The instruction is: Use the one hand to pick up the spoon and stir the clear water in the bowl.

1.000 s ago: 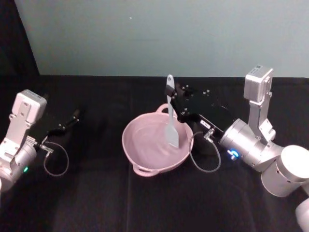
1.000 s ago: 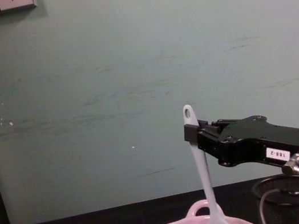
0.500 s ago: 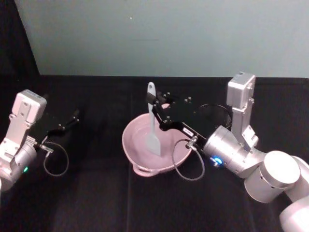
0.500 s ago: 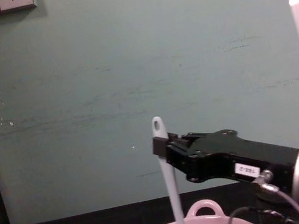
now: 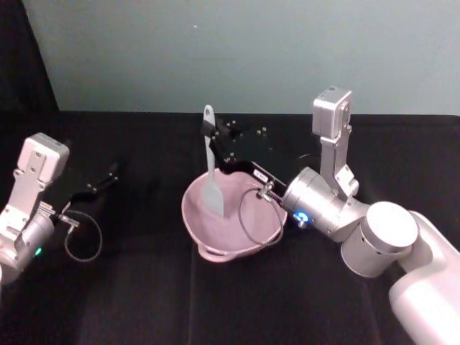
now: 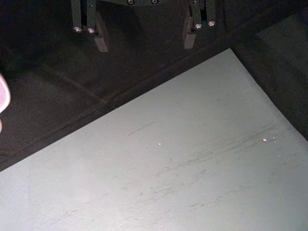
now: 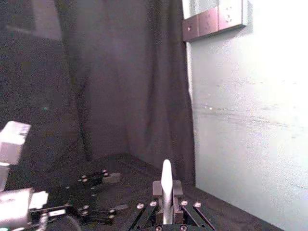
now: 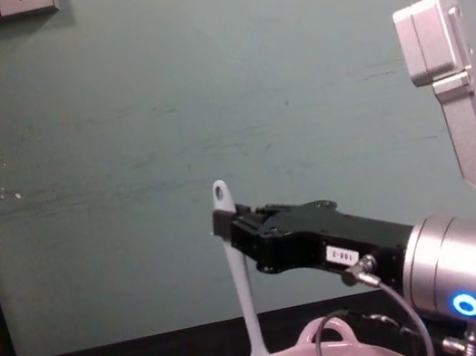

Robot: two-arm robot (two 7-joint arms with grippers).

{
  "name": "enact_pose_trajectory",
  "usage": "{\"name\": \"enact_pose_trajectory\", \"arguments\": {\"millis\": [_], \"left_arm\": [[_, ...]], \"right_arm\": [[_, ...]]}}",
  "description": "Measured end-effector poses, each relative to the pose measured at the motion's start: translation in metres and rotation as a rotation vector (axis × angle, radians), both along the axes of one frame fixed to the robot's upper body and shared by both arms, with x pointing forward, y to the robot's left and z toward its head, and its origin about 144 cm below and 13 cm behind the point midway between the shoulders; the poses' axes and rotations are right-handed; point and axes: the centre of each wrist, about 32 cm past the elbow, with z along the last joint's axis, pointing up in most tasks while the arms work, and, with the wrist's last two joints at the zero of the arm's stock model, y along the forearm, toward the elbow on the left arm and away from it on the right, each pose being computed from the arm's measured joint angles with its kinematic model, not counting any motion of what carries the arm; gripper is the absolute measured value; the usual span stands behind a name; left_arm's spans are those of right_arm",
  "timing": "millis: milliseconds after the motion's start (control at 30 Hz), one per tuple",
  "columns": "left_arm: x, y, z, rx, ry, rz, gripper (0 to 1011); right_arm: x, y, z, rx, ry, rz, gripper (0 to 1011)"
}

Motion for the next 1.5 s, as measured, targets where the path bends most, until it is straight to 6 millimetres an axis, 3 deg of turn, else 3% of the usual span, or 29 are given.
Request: {"name": "enact_pose_trajectory", "arguments": {"millis": [400, 900, 1267, 1500], "left_arm": [[0.0, 0.0, 0.0, 0.0, 0.0, 0.0, 1011], [0.0, 0.0, 0.0, 0.0, 0.0, 0.0, 1011], [0.0, 0.0, 0.0, 0.0, 0.0, 0.0, 1011], [0.0, 0.0, 0.0, 0.0, 0.0, 0.0, 1011]], "right_arm": [[0.012, -0.018, 0.003, -0.014, -0.012, -0.057, 116], [-0.012, -0.045, 0.005, -0.026, -0.026, -0.079, 116], [-0.033, -0.029, 0.0, -0.004, -0.011, -0.019, 117], [-0.032, -0.012, -0.001, 0.005, -0.007, 0.017, 116]]}}
